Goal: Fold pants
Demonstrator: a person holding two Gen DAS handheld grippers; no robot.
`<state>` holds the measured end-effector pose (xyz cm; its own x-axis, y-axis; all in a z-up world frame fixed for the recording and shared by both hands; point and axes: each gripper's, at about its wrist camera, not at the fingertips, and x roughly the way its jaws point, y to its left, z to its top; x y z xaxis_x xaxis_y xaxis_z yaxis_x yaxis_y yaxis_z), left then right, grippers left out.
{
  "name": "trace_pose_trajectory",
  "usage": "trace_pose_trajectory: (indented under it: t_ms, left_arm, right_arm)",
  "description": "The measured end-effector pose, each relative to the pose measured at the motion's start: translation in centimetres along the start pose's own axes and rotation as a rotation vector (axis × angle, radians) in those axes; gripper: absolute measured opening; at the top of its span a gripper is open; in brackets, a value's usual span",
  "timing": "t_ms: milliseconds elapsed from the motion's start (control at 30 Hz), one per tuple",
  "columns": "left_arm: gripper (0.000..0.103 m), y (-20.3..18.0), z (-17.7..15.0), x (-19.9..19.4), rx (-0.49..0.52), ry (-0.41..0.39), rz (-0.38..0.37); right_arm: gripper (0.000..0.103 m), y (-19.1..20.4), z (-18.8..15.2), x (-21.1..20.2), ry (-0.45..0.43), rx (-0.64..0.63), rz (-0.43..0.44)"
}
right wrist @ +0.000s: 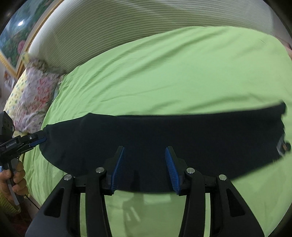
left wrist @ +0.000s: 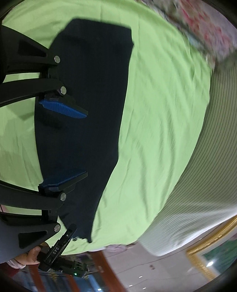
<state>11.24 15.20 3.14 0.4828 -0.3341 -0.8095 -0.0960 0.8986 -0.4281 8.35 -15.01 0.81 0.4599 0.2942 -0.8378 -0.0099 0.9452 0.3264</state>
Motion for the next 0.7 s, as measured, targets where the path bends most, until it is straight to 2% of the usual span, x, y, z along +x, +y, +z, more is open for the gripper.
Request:
trace_pose_trajectory:
  t_ms: [300,700]
  left_arm:
    - [0.064,-6.8,0.4,4.1,0.128,0.093,-0.060]
    - [0.068,-15.7,1.1,9.9,0.282,0.242,-0.136]
  right_arm:
    - [0.047,-6.8,-1.1,-2.8,-0.038,0.149,-0.059]
    - [0.047,-13.2,-3.0,-4.9,-0.106,0.347,-0.112]
